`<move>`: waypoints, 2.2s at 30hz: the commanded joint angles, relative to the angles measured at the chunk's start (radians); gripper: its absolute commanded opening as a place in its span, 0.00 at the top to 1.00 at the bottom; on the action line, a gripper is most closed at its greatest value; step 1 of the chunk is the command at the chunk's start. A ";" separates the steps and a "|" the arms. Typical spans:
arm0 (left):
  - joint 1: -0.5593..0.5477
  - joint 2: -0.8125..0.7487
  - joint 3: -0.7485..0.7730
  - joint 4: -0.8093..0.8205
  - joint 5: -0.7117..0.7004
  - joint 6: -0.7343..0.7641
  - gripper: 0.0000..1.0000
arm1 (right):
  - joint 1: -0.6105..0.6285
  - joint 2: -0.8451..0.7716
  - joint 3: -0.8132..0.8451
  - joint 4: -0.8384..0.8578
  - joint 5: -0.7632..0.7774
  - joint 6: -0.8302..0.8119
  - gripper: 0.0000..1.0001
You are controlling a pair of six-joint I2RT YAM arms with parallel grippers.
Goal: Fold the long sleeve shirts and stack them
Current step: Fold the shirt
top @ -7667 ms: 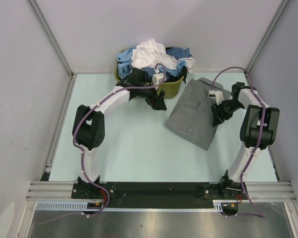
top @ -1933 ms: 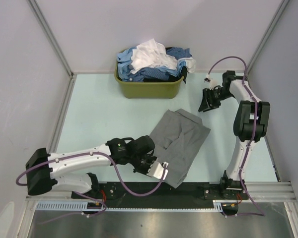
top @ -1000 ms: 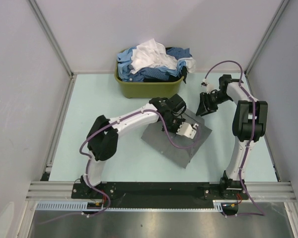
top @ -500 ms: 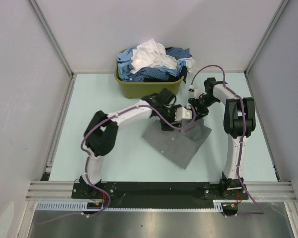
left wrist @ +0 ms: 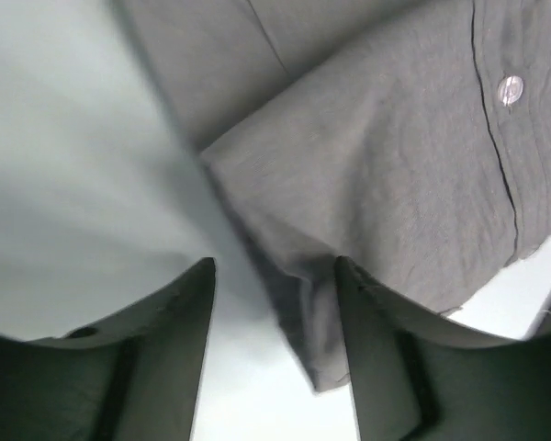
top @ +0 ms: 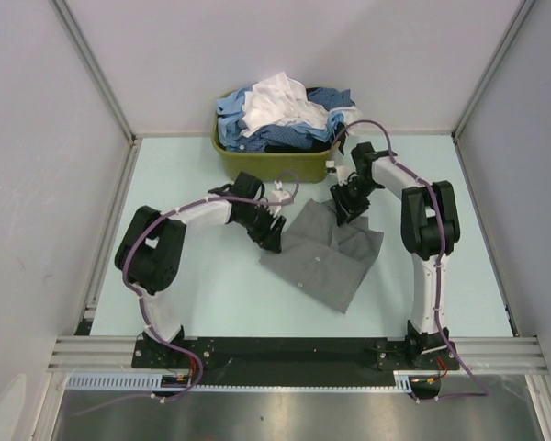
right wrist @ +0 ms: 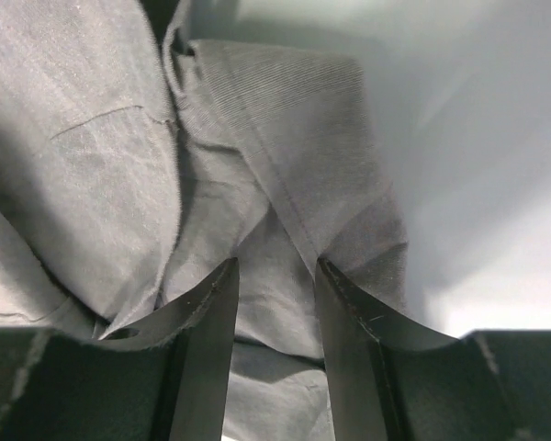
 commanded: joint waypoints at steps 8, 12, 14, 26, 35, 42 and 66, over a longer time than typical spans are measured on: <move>-0.002 -0.300 -0.438 0.159 0.267 -0.264 0.60 | 0.293 0.073 -0.005 0.175 0.027 -0.098 0.57; 0.010 -0.428 -0.543 0.206 0.220 -0.284 0.58 | 0.362 0.117 0.110 0.163 0.045 -0.121 0.57; 0.033 -0.454 -0.541 0.196 0.220 -0.272 0.54 | 0.348 0.116 0.173 0.117 0.036 -0.119 0.55; 0.147 -0.365 -0.414 0.120 0.325 -0.114 0.27 | 0.032 -0.157 0.109 -0.225 -0.262 -0.226 0.32; 0.104 -0.233 -0.330 0.105 0.333 -0.057 0.26 | 0.018 -0.235 -0.152 -0.280 -0.323 -0.412 0.33; 0.064 -0.180 -0.325 0.103 0.304 -0.054 0.27 | 0.066 -0.223 -0.215 -0.233 -0.361 -0.417 0.33; 0.059 -0.193 -0.296 0.042 0.324 -0.068 0.96 | 0.040 -0.266 -0.275 -0.251 -0.358 -0.448 0.99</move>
